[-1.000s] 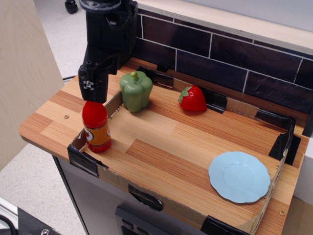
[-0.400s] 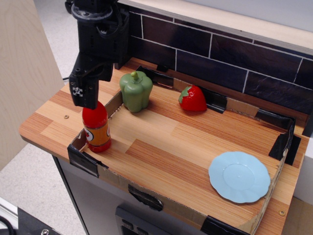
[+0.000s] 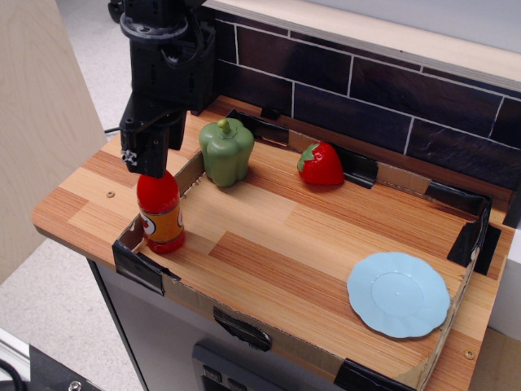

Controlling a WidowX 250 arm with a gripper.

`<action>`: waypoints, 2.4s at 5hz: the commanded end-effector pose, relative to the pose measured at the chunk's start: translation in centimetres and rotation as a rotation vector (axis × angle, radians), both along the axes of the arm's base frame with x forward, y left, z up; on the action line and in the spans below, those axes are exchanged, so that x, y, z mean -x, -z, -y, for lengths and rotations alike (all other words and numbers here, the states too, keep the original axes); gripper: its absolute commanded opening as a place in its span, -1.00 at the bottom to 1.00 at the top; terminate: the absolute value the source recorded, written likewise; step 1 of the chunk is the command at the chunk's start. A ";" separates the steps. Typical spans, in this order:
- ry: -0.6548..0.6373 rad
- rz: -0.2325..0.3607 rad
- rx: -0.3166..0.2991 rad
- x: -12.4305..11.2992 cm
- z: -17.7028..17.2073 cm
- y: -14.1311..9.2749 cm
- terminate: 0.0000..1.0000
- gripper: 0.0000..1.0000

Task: Topple hot sauce bottle

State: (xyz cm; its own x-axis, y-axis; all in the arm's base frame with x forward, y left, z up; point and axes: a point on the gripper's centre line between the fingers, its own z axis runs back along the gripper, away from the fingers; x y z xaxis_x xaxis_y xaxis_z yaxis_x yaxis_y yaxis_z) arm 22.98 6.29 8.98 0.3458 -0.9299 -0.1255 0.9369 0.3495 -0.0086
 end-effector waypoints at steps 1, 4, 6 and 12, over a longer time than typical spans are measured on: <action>-0.034 0.067 -0.074 -0.7 0.3 -0.7 -1.00 -1.00; -0.095 0.111 -0.285 -0.9 4.9 0.4 -1.00 -1.00; -0.116 0.045 -0.409 -1.8 7.0 4.1 -1.00 -1.00; -0.132 0.037 0.184 -3.2 7.4 5.5 -1.00 1.00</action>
